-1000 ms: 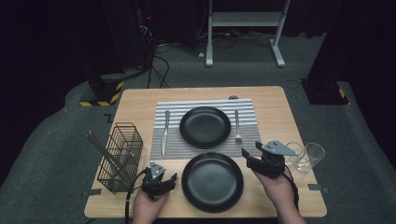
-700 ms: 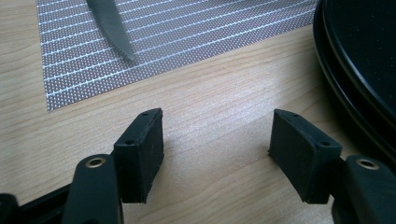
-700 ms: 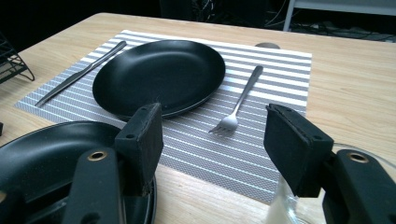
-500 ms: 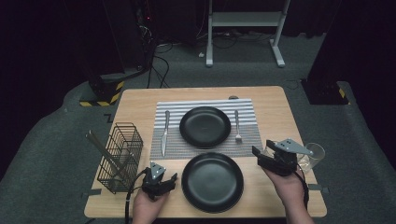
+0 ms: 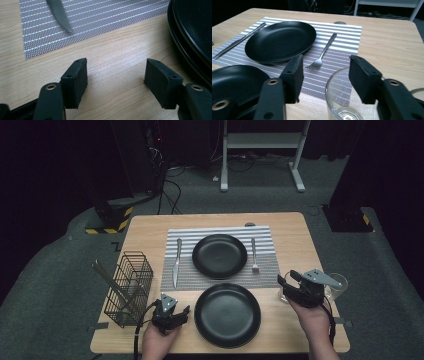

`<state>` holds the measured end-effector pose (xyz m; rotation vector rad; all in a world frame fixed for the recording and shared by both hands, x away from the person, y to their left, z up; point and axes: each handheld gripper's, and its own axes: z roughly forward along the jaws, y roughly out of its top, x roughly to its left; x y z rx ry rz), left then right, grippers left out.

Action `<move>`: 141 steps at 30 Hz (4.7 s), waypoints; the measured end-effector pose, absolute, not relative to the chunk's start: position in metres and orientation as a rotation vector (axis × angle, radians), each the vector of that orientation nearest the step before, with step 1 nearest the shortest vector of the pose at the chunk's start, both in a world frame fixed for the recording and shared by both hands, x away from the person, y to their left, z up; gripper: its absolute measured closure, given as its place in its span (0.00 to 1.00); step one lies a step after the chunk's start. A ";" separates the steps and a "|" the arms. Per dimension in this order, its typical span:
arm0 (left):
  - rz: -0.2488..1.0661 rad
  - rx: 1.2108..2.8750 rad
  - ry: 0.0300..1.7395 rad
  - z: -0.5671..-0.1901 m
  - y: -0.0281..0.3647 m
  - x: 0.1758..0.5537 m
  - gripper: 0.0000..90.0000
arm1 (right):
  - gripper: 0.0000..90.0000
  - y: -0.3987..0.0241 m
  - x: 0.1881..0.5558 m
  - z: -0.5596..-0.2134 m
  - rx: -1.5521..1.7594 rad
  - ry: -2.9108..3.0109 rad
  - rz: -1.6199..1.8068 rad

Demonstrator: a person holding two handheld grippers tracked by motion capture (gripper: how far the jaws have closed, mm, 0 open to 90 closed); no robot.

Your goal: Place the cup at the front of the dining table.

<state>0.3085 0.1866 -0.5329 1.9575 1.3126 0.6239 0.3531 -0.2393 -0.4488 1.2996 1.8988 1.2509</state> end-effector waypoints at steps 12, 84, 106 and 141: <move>0.622 1.959 1.309 -0.533 0.187 0.308 0.39 | 0.65 -0.246 0.353 -0.459 1.313 1.872 1.227; 0.620 1.965 1.300 -0.533 0.186 0.308 0.38 | 0.91 -0.193 0.332 -0.468 1.090 1.997 1.289; 0.619 1.967 1.297 -0.533 0.186 0.308 0.38 | 0.64 -0.202 0.331 -0.458 1.089 1.928 1.326; 0.615 1.969 1.289 -0.533 0.186 0.308 0.38 | 0.21 -0.213 0.335 -0.464 1.177 1.902 1.278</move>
